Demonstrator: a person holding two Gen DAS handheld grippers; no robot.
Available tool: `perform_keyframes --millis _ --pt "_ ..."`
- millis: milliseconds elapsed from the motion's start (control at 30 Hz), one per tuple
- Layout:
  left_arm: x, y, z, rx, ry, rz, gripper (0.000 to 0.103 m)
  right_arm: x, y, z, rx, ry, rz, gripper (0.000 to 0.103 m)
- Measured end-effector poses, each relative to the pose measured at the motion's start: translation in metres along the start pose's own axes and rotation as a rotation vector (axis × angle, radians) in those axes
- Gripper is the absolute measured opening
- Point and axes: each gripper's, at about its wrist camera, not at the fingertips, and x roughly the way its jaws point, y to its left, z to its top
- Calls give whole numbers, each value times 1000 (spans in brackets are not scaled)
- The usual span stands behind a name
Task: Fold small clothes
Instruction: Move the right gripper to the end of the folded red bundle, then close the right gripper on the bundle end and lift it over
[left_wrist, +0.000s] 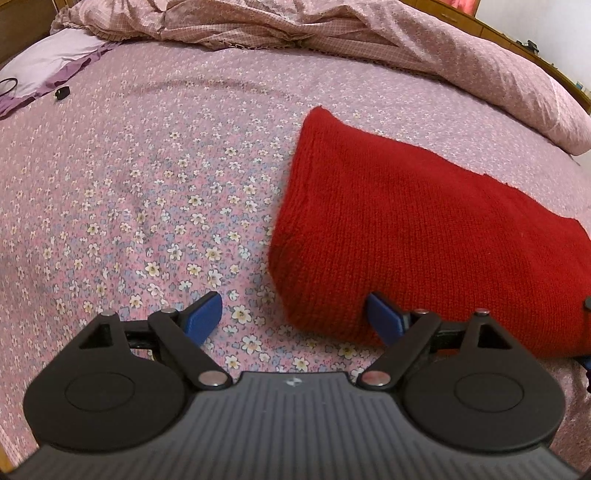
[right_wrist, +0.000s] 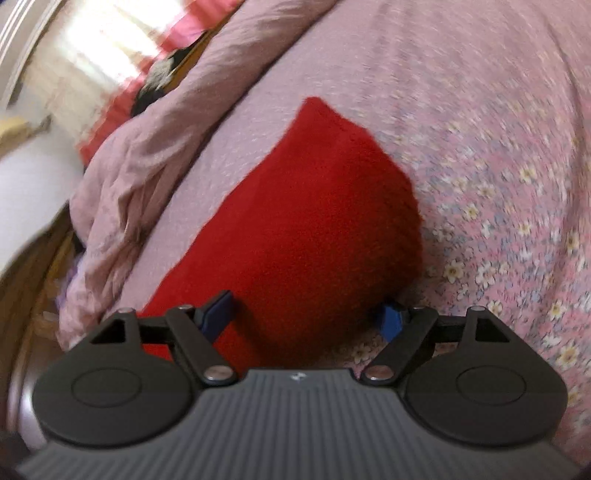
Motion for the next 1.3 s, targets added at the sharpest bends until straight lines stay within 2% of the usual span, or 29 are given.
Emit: perform_keyframes --millis 267,667,967,1067,1300 --pt "2 1 1 -7 5 1 89 -6 -22 -4 119 -75 32 72" --pt "2 1 0 -10 8 3 90 -11 -36 -3 222 -114 36 56" --pt "1 0 1 -9 10 8 90 -9 -29 3 176 -110 16 40" --pt "0 0 1 -7 10 11 90 -10 -20 6 121 -117 6 35" --pt "-4 1 2 -7 6 15 90 -14 2 9 -18 -148 -15 30"
